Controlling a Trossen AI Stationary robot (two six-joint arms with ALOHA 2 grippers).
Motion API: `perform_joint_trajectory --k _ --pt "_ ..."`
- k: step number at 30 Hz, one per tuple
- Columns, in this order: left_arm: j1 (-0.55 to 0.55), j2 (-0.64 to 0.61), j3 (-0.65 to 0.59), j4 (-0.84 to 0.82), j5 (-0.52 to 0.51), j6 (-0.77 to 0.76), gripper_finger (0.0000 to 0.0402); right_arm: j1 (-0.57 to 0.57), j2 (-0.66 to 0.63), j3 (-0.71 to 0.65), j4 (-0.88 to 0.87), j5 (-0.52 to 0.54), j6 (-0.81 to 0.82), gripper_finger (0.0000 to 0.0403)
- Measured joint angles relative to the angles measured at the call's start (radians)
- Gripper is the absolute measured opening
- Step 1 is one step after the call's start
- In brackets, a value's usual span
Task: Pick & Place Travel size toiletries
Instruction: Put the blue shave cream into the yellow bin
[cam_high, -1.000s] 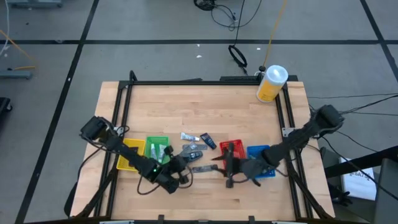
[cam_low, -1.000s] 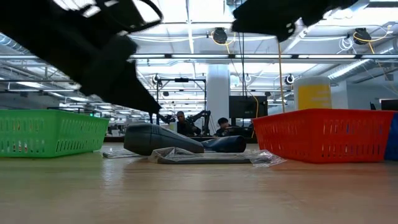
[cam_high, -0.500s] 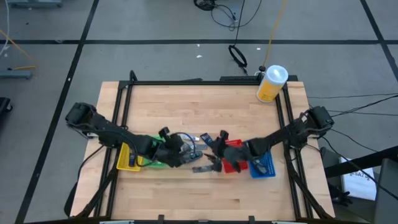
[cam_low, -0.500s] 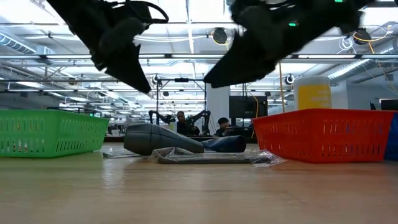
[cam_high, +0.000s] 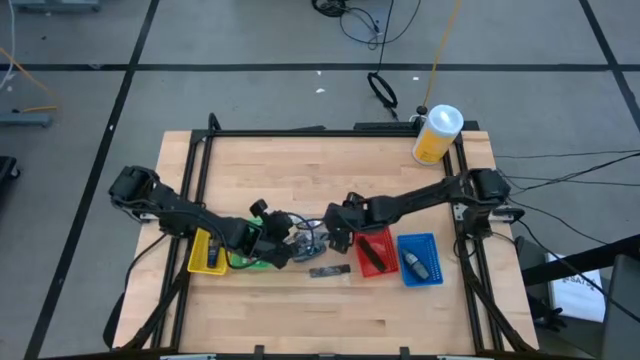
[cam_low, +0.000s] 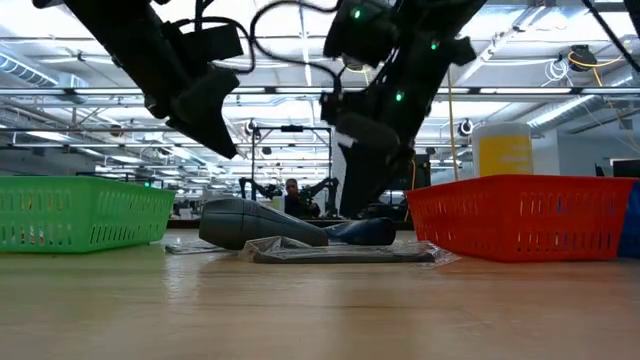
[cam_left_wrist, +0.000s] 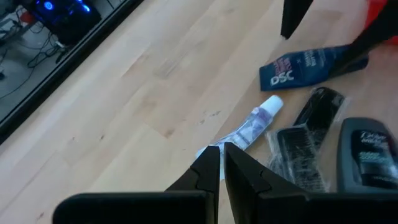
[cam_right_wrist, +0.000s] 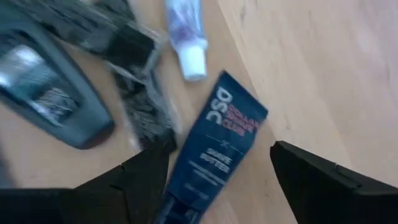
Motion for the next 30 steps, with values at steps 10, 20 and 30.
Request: perform_joint_trajectory --k 10,20,30 --pt "-0.002 0.000 0.000 0.001 0.002 0.000 0.0026 -0.030 0.063 0.006 -0.012 -0.111 -0.042 0.0223" --pt "-0.004 -0.053 0.000 -0.267 0.006 -0.164 0.0026 0.005 0.016 0.006 0.022 -0.049 -0.165 0.0039" --pt "-0.089 -0.156 0.000 -0.330 -0.249 -0.269 0.0026 0.110 -0.012 -0.061 0.369 0.266 -0.565 0.0043"
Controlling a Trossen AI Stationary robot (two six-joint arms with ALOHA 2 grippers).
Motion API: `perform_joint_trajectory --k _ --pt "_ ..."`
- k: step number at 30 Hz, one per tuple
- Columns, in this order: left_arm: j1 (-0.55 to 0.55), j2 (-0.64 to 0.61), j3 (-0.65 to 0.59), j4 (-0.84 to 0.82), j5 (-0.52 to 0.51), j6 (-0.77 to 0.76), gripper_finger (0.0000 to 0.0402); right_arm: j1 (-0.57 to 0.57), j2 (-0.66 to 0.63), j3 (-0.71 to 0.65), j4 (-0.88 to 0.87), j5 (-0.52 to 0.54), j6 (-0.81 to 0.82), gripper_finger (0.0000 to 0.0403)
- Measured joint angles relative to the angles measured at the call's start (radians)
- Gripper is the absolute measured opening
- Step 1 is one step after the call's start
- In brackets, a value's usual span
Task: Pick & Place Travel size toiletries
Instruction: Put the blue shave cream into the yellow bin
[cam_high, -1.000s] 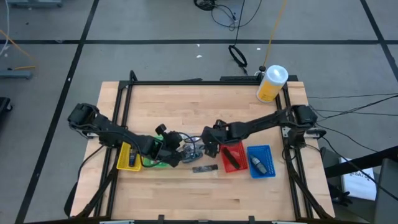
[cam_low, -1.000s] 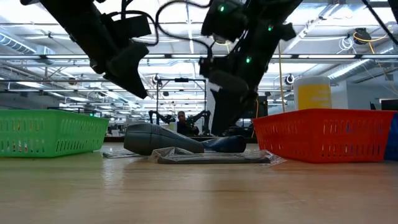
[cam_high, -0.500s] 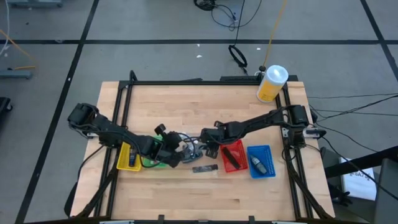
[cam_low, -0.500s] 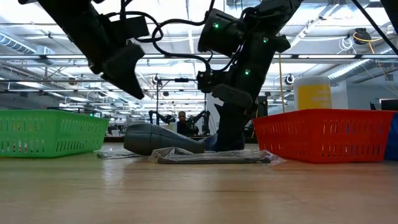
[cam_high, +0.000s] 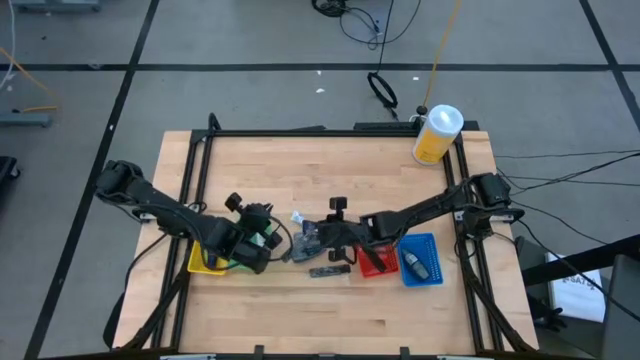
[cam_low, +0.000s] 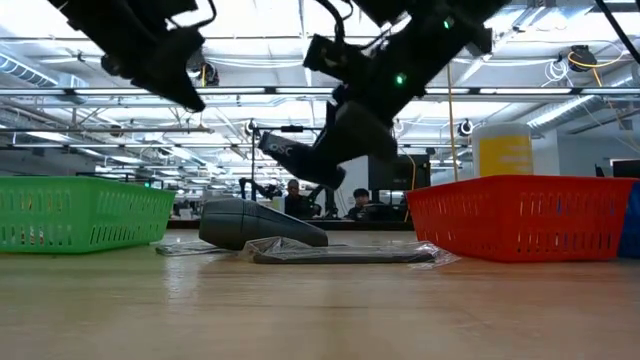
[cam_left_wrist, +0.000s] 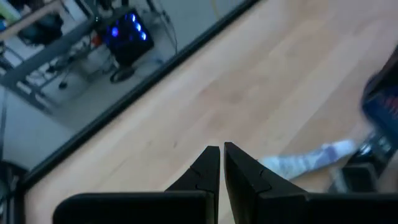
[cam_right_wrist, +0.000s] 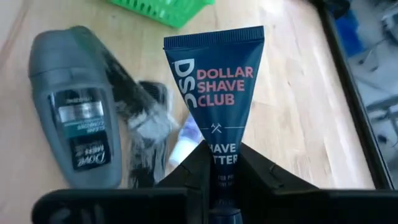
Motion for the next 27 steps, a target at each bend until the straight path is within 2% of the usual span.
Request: perform_joint_trajectory --k 3,6,10,13,15,17,20,22,27 --pt "-0.001 -0.005 0.000 0.085 0.009 0.086 0.0030 -0.009 0.002 -0.072 0.148 0.002 -0.032 0.0041" --pt "0.026 -0.010 0.000 0.184 0.077 0.150 0.0051 -0.019 -0.003 -0.117 0.231 0.008 -0.036 0.0038" --pt "0.096 -0.041 -0.027 0.386 0.264 0.263 0.0110 -0.027 -0.005 -0.132 0.257 0.008 -0.037 0.0041" --pt "0.172 -0.035 -0.083 0.591 0.476 0.350 0.0172 -0.027 -0.005 -0.133 0.277 0.040 -0.046 0.0043" --pt "0.222 -0.036 -0.115 0.699 0.603 0.349 0.0214 -0.026 -0.005 -0.133 0.294 0.074 -0.068 0.0043" --pt "0.259 -0.038 -0.150 0.804 0.679 0.318 0.0254 -0.019 -0.005 -0.133 0.299 0.111 -0.089 0.0044" --pt "0.278 -0.035 -0.210 0.949 0.723 0.298 0.0294 -0.007 -0.005 -0.133 0.312 0.147 -0.097 0.0044" --pt "0.279 -0.037 -0.240 1.023 0.721 0.265 0.0303 0.000 -0.005 -0.133 0.311 0.158 -0.098 0.0044" --pt "0.279 -0.022 -0.277 1.111 0.670 0.230 0.0270 0.018 -0.005 -0.133 0.356 0.162 -0.127 0.0045"
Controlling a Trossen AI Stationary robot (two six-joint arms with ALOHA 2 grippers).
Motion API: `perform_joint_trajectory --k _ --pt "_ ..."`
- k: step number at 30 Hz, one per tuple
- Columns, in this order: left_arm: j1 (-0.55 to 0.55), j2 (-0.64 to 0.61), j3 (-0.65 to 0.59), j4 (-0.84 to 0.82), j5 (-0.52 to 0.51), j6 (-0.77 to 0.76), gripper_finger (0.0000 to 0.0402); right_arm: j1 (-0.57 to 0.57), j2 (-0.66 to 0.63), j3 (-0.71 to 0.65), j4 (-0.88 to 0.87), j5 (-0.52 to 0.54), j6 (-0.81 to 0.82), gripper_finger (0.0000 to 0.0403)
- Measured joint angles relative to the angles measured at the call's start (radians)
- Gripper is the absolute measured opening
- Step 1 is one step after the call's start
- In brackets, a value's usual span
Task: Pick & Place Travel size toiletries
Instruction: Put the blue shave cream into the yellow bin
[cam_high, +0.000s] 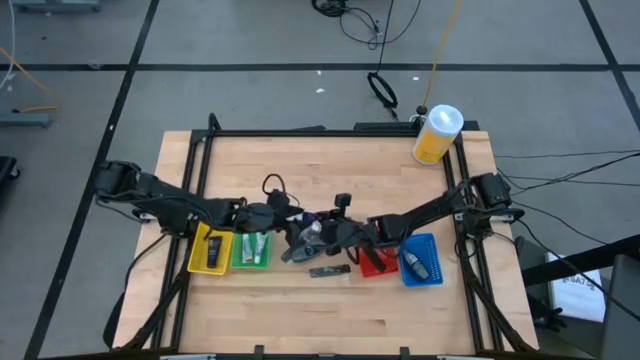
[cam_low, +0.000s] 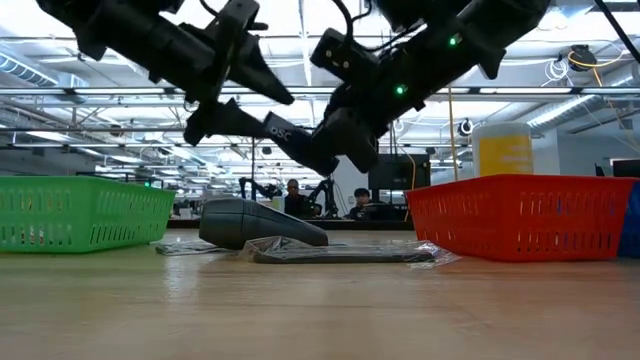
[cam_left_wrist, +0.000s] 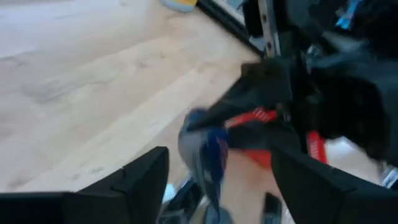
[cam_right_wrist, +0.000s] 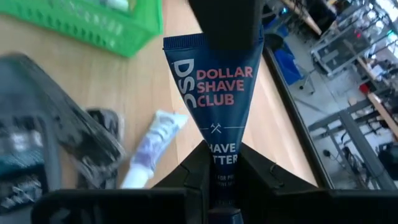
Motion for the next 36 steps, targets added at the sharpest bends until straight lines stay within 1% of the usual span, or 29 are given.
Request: perform_joint_trajectory --k 3,6,14,17,20,23,26,28,29,31,33,36 --pt "0.002 0.019 -0.005 0.013 -0.004 -0.013 0.0235 0.009 0.000 0.000 0.042 -0.001 -0.019 0.0045" --pt "0.001 0.054 -0.003 0.059 0.001 -0.013 0.0202 0.009 0.000 0.000 0.067 -0.002 -0.019 0.0045" --pt "0.002 0.072 -0.003 0.087 -0.016 0.014 0.0107 0.008 0.000 0.000 0.069 -0.002 0.003 0.0046" --pt "0.001 0.072 -0.003 0.083 -0.013 0.029 0.0068 0.008 0.000 0.000 0.057 -0.030 0.006 0.0056" --pt "0.000 0.072 -0.003 0.074 0.004 0.049 0.0034 0.007 -0.001 0.000 0.035 -0.080 0.014 0.0090" --pt "0.000 0.072 -0.004 0.055 0.026 0.076 0.0012 0.010 -0.002 0.002 -0.008 -0.104 0.056 0.0151" --pt "0.001 0.058 -0.004 0.019 0.042 0.108 0.0006 0.018 -0.009 0.003 -0.092 -0.112 0.112 0.0221" --pt "0.000 0.039 -0.003 -0.006 0.052 0.125 0.0010 0.030 -0.027 0.000 -0.160 -0.118 0.145 0.0263" --pt "-0.001 0.025 -0.002 -0.028 0.054 0.132 0.0012 0.037 -0.030 0.000 -0.166 -0.118 0.167 0.0281" --pt "-0.005 -0.015 0.000 -0.102 0.055 0.150 0.0014 0.052 -0.031 0.001 -0.177 -0.117 0.200 0.0310" --pt "-0.015 -0.065 0.028 -0.225 0.056 0.169 0.0009 0.068 -0.034 0.000 -0.185 -0.123 0.208 0.0329" --pt "-0.044 -0.156 0.119 -0.533 0.113 0.178 0.0006 0.076 -0.037 0.001 -0.133 -0.126 0.179 0.0341"
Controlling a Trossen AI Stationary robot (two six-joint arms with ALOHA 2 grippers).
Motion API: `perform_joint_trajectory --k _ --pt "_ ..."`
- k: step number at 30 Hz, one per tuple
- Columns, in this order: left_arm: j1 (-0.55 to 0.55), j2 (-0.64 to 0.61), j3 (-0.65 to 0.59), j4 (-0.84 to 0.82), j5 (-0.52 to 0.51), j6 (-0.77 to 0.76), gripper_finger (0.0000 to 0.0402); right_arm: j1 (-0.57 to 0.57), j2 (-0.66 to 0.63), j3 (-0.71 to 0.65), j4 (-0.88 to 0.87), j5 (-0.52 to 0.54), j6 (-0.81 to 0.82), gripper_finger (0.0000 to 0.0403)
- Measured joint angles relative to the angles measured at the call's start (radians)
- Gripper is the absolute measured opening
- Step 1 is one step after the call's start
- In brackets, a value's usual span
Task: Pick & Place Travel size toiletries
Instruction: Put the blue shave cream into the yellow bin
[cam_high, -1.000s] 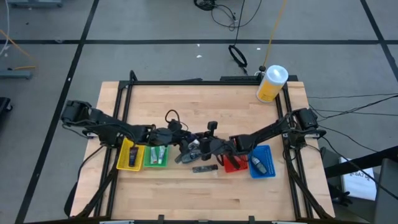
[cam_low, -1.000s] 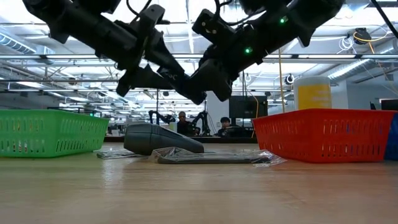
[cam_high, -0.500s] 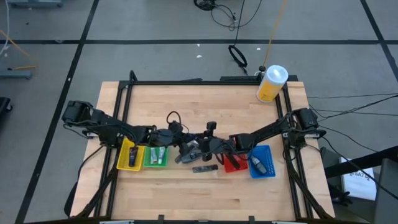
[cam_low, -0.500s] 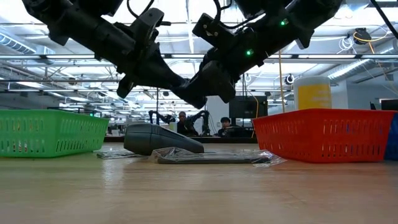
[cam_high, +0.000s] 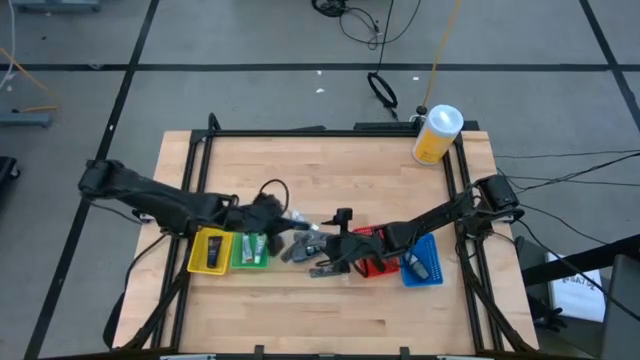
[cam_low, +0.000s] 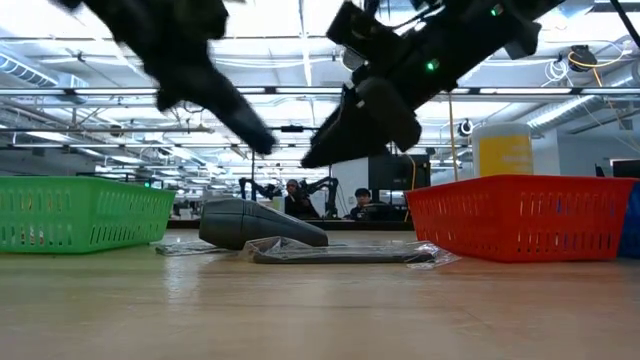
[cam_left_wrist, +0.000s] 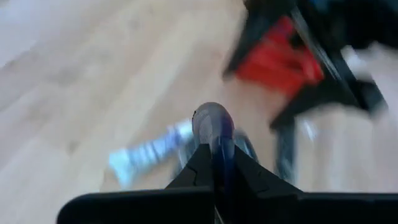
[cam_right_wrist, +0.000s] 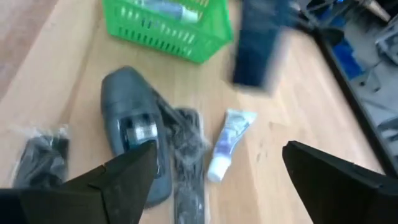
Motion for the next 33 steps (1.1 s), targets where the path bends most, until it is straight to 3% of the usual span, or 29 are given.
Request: perform_joint_trajectory --k 5,8,12,15,20,33 --pt "-0.090 -0.050 0.222 -0.628 0.133 -0.055 0.0019 -0.014 0.002 0.000 0.116 0.008 -0.099 0.0335" --pt "-0.146 -0.045 0.312 -0.960 0.233 -0.202 0.0021 -0.024 0.001 0.000 0.172 0.011 -0.117 0.0328" --pt "-0.204 -0.042 0.325 -1.192 0.359 -0.406 0.0022 -0.031 0.001 0.000 0.161 -0.010 -0.117 0.0321" --pt "-0.231 -0.043 0.281 -1.244 0.420 -0.454 0.0022 -0.031 0.001 0.000 0.158 -0.015 -0.119 0.0318" --pt "-0.234 -0.043 0.163 -1.181 0.482 -0.402 0.0023 -0.028 0.001 0.000 0.164 -0.015 -0.120 0.0318" --pt "-0.076 -0.044 -0.011 -0.972 0.594 -0.185 0.0024 -0.022 0.001 0.000 0.163 -0.015 -0.113 0.0318"
